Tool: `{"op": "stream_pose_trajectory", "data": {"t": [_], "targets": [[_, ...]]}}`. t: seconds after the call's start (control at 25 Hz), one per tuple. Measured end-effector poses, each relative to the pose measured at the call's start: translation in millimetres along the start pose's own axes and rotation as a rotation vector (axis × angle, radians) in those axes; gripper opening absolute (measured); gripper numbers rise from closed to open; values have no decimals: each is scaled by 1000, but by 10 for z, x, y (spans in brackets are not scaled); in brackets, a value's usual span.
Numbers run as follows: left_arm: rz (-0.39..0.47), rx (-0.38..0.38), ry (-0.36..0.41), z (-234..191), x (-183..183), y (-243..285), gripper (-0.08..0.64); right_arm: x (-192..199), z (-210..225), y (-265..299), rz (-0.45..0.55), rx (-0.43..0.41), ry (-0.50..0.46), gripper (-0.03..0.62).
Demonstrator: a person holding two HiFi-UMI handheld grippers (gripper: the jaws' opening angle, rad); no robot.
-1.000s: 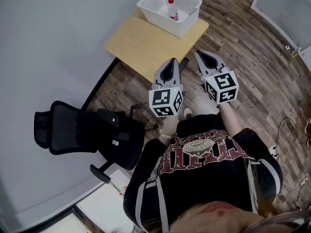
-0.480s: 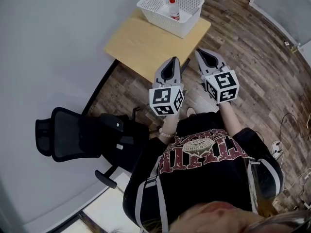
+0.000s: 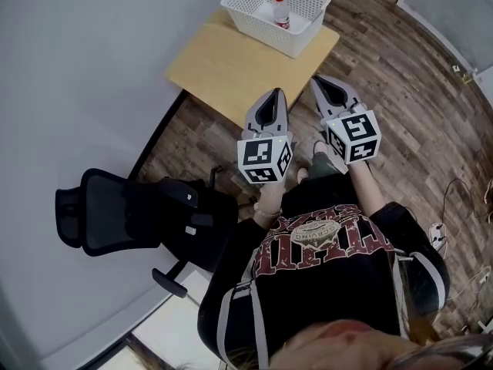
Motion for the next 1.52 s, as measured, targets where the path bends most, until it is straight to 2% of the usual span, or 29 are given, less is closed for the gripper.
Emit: {"op": "stream_pose_trajectory", "data": {"t": [0.4,0.72,1.12,1.52], "targets": [[-13,-24,-7,-169,13,279,48,49,94,344,-23,-35,8,18],[-20,-44,-18,-274,24,683,48,27,411,668,-27,-50,12,18],[-2,-102,-21,-349,-58,1197,48,-86,813,1093,-31,-109,7,18],[-15,-145,-27,-272,47,1540,48,-17,1145,1257,-44,-166,15,18]]}}
Point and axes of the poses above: the fingertips, and each gripper's own axes: y forward along the fingers, z to its right, x out of its underside, the point moved 5 cm from there along -y, backward along the fingers, and after that the axes turned 10 degrees about z, right-handed, at the moved point
